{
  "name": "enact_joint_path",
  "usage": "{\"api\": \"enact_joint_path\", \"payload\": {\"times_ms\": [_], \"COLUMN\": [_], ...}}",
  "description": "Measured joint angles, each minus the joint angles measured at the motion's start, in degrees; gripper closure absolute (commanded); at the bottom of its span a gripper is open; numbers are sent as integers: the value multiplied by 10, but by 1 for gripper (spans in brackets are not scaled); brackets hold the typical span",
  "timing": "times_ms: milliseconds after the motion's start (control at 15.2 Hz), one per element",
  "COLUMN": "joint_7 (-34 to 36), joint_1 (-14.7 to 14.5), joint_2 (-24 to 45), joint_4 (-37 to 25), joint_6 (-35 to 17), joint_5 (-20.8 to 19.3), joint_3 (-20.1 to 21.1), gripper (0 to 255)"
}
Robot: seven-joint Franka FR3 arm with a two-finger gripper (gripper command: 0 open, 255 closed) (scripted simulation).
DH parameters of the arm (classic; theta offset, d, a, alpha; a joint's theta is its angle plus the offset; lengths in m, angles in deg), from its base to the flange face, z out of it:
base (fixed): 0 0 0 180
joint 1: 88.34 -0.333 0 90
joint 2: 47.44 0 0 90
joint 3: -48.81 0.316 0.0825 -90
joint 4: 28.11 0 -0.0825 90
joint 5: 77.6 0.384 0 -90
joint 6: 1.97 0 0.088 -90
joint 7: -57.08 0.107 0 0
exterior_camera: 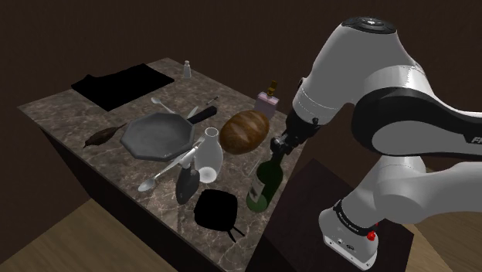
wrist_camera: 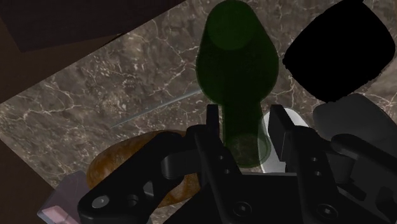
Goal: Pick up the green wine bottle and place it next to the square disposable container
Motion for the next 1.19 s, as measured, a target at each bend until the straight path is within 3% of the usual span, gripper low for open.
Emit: {"api": "enact_joint_path", "payload": {"times_ms": [396, 462, 858, 1188], "joint_7": [0, 0, 0, -1], "joint_1": [0, 0, 0, 3], "joint_2": [2, 2, 2, -7], "joint_4": [7, 7, 7, -52], "joint_6": [-9, -9, -9, 58], "joint_5": [1, 2, 2, -11], "joint_3": [2, 2, 2, -14], "gripper": [255, 0, 0, 0]}}
